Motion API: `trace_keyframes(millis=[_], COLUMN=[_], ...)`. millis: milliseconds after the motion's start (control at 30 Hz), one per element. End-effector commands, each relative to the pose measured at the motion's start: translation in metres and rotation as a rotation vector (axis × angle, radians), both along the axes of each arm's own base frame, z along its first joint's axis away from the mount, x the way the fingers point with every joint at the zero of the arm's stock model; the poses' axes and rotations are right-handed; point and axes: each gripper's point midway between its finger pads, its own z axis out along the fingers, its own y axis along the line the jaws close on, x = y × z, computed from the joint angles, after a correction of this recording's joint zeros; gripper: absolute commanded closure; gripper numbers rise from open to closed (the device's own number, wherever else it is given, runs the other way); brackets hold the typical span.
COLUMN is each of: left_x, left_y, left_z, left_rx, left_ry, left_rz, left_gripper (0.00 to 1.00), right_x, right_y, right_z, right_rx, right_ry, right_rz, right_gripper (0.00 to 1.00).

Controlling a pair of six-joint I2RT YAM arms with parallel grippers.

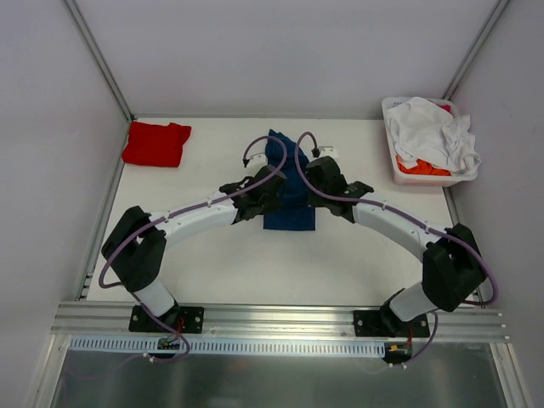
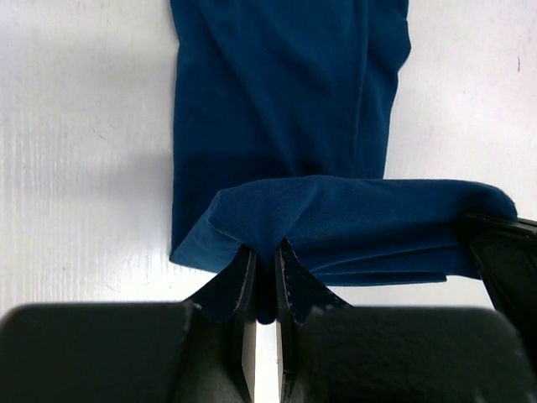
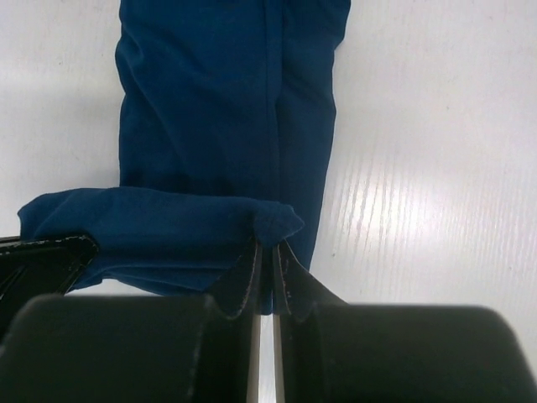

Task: Fold and stack the t-shirts
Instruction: Fold the tshirt

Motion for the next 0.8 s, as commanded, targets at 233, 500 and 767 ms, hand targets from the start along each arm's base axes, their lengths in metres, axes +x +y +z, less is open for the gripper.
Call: trace_keyframes(millis=[233,500,767], left_x=[0.025,0.036,0.049], left_y=[0.039,0.036,0.035], left_z=[-0.030,-0.049,-0.059], left_rx=[0.148,0.151,0.161], left_ry=[0.069,0.106,0.122], left_rz=[0.023,0.014,0.006], left_gripper=[1.00,1.00,1.00], right_x=[0.053,0.064,0.071], right_y=[-0.018,-0.014,-0.017], right_z=[-0.006,-0.022,-0.037], right_rx=[-0.064,-0.068,-0.070], right_ry=[-0.003,0.035,0.066], right_rz=[-0.044,-0.038,-0.052], right_gripper=[1.00,1.00,1.00])
